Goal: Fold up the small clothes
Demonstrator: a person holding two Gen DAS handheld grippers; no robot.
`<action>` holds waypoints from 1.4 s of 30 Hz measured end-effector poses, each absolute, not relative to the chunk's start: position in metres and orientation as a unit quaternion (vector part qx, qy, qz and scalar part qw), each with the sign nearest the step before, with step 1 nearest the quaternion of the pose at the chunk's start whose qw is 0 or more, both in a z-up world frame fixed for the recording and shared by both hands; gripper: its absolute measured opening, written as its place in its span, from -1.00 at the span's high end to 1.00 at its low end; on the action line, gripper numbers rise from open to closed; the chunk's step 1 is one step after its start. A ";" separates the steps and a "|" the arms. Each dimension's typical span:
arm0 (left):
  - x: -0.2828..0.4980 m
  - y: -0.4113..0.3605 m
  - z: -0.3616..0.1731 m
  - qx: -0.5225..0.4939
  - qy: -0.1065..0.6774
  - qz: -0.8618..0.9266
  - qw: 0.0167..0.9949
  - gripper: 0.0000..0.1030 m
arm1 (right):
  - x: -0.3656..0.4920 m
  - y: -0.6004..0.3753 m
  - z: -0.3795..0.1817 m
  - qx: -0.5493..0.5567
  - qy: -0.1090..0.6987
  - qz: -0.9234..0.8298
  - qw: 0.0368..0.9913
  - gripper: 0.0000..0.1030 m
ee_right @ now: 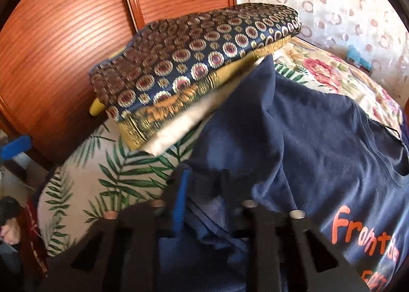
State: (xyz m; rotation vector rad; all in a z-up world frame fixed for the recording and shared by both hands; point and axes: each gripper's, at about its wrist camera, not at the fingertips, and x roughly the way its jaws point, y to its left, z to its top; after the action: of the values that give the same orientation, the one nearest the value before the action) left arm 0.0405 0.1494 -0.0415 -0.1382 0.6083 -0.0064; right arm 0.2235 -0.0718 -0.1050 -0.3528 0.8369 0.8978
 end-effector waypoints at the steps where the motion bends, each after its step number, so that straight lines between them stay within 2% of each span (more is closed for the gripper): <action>1: 0.040 0.149 -0.042 -0.069 0.299 -0.003 0.952 -0.58 | 0.226 -0.074 -0.101 -0.156 0.389 0.420 0.805 0.74; 7: 0.043 0.144 -0.047 -0.078 0.300 -0.008 0.951 -0.58 | 0.244 -0.100 -0.075 -0.105 0.351 0.393 0.843 0.85; 18: 0.059 0.119 -0.051 -0.068 0.305 -0.016 0.950 -0.58 | 0.286 -0.133 -0.068 -0.069 0.346 0.311 0.882 0.83; 20: 0.063 0.115 -0.052 -0.065 0.308 -0.017 0.949 -0.58 | 0.295 -0.131 -0.069 -0.069 0.352 0.295 0.886 0.66; 25: 0.076 0.104 -0.054 -0.061 0.320 -0.028 0.945 -0.58 | 0.296 -0.122 -0.072 -0.081 0.341 0.286 0.892 0.03; 28: 0.084 0.095 -0.054 -0.054 0.324 -0.037 0.944 -0.58 | 0.282 -0.134 -0.068 -0.082 0.338 0.288 0.892 -0.03; 42: 0.130 0.027 -0.059 -0.005 0.355 -0.088 0.931 -0.58 | 0.209 -0.254 -0.083 -0.113 0.345 0.241 0.900 -0.03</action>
State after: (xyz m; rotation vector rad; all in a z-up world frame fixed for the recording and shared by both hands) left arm 0.1302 0.0271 -0.0589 -0.0098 0.7262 -0.1802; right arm 0.2094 -0.2544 -0.0827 -0.2336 0.7143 0.4992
